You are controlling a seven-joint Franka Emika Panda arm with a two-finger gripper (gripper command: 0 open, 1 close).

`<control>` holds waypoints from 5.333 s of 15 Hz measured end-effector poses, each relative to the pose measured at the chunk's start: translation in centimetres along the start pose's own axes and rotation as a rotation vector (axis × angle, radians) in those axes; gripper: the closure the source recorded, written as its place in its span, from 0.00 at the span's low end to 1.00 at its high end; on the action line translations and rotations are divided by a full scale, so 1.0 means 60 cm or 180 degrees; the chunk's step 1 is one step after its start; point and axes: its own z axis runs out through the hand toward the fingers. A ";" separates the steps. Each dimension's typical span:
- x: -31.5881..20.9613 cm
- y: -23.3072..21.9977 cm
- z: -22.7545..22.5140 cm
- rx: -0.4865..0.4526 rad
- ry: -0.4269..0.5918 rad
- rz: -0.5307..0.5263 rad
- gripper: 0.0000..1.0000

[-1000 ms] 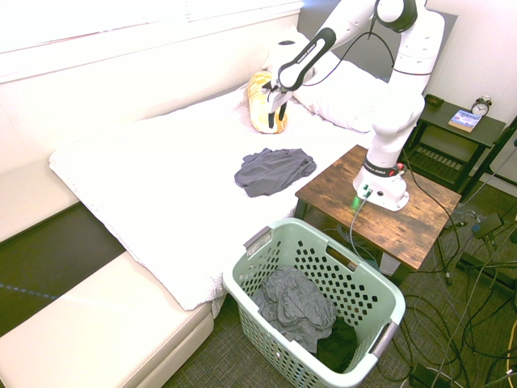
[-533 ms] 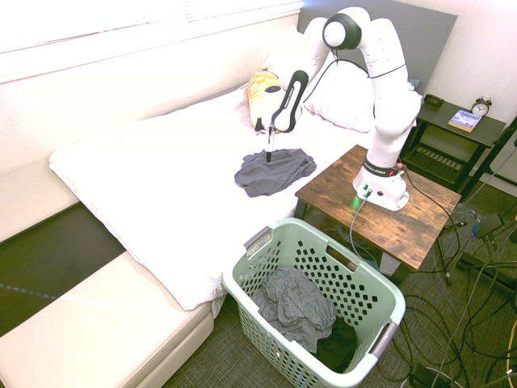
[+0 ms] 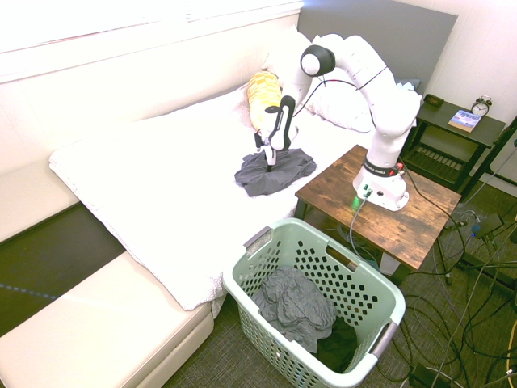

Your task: Put my clothes in the laundry bag

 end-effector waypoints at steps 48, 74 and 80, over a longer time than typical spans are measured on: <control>-0.325 -0.449 -0.703 0.0019 0.0238 0.1327 1.00; -0.593 -0.559 -0.651 -0.0205 0.0231 0.1232 0.00; -0.289 -0.260 -0.650 0.0082 -0.0056 0.2216 0.00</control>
